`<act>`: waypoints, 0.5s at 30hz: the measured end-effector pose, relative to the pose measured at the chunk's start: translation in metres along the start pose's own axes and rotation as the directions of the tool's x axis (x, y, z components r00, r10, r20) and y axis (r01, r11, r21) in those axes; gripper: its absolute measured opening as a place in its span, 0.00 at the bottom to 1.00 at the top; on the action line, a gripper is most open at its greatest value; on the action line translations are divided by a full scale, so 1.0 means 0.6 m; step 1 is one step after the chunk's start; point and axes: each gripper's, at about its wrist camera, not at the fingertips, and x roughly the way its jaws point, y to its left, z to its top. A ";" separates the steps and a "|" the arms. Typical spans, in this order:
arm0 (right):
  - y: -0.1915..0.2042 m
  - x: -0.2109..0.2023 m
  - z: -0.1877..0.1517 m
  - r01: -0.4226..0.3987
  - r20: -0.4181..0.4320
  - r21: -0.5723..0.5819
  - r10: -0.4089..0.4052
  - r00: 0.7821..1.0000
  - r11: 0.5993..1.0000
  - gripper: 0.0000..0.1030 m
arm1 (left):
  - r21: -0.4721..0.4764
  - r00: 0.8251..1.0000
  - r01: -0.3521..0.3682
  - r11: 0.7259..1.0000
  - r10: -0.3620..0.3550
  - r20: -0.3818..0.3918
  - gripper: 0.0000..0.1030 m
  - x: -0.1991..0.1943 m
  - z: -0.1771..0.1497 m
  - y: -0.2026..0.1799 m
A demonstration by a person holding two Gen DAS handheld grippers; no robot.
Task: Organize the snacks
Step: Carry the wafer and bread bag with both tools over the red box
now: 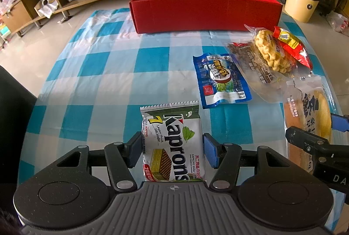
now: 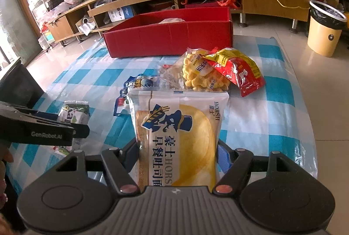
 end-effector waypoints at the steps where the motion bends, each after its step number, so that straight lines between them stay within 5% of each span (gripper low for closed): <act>1: 0.000 0.000 0.001 0.000 0.001 -0.001 0.000 1.000 1.000 0.68 | 0.002 1.000 0.000 1.000 0.000 0.001 0.64 0.000 0.000 -0.001; 15: 0.004 -0.018 0.010 -0.032 0.058 0.014 0.031 0.998 0.999 0.68 | 0.021 0.999 0.009 1.000 -0.010 0.040 0.64 -0.016 0.008 -0.021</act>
